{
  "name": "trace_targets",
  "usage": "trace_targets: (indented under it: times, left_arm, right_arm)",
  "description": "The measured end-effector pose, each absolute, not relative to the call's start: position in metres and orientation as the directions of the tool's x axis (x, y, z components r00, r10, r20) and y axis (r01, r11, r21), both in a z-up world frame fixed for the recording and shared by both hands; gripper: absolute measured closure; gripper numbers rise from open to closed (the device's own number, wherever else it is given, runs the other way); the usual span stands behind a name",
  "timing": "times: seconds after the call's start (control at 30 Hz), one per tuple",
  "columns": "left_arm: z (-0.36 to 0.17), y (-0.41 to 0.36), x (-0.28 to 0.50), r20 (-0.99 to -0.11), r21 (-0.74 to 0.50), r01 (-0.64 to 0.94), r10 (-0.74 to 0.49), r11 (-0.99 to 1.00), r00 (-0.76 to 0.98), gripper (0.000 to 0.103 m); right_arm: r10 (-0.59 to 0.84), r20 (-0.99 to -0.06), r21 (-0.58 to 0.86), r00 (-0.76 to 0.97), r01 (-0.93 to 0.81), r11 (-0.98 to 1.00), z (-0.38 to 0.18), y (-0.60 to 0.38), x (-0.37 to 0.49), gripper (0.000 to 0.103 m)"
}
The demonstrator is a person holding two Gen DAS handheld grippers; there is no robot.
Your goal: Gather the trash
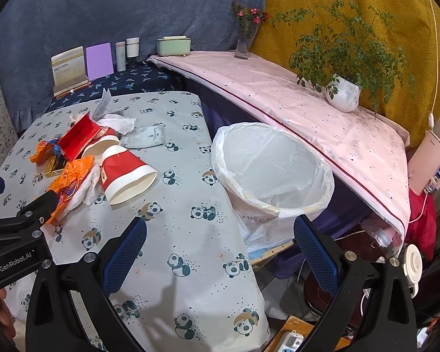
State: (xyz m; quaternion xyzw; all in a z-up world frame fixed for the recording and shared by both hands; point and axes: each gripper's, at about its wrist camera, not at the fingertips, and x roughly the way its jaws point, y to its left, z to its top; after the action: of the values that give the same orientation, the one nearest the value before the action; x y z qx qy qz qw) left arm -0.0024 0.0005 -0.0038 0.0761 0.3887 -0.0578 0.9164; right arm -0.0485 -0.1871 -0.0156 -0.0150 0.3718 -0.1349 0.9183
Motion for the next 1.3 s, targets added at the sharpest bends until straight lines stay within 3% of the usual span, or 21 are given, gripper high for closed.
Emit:
trace_targets:
  times: [1.3]
  left_arm:
    - [-0.0053, -0.0062, -0.0034, -0.723, 0.093, 0.178, -0.057, 0.98, 0.689, 0.007]
  right_arm:
    - [-0.272, -0.68, -0.131, 0.681, 0.252, 0.959, -0.0186, -0.1928, -0.0499, 0.007]
